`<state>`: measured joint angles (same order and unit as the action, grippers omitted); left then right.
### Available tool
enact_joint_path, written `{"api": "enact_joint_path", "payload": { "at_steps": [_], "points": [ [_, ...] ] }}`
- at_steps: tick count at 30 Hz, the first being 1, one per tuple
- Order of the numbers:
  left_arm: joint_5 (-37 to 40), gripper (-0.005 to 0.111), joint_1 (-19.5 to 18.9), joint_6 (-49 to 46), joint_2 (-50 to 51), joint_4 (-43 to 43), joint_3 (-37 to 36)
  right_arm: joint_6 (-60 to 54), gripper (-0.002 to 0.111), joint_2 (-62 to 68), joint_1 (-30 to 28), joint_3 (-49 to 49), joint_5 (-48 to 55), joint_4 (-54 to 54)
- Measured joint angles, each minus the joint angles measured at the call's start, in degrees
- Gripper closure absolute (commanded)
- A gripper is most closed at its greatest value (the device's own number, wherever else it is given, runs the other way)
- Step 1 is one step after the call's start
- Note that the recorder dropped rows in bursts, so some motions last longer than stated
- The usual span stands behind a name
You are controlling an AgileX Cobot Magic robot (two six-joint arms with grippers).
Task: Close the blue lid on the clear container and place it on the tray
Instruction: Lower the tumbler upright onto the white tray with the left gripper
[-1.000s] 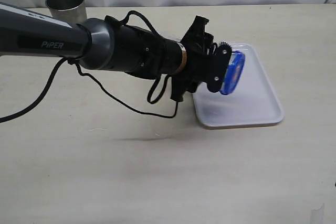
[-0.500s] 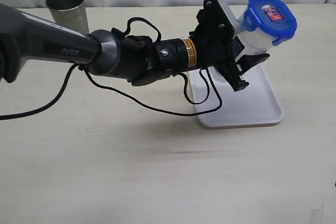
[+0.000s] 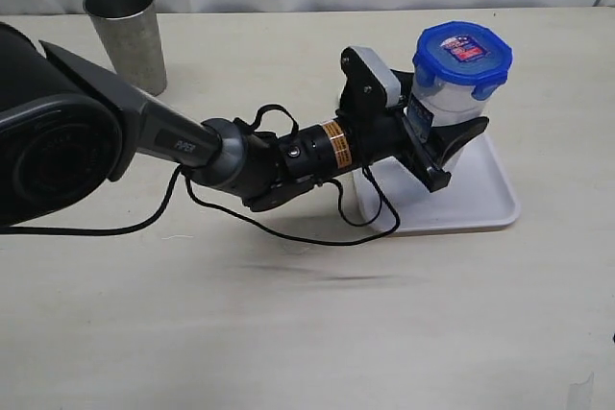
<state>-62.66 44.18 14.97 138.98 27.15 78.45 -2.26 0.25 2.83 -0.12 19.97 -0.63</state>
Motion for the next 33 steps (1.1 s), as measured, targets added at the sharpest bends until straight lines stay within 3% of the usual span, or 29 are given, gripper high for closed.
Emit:
{"api": "enact_joint_path", "payload": {
  "at_steps": [29, 33],
  "points": [
    [1.05, 0.107, 0.0, 0.0, 3.27, -0.35, 0.28, 0.0, 0.104, 0.0, 0.0, 0.0, 0.0, 0.0],
    [1.35, 0.101, 0.0, 0.0, 3.27, -0.35, 0.28, 0.0, 0.104, 0.0, 0.0, 0.0, 0.0, 0.0]
  ]
}}
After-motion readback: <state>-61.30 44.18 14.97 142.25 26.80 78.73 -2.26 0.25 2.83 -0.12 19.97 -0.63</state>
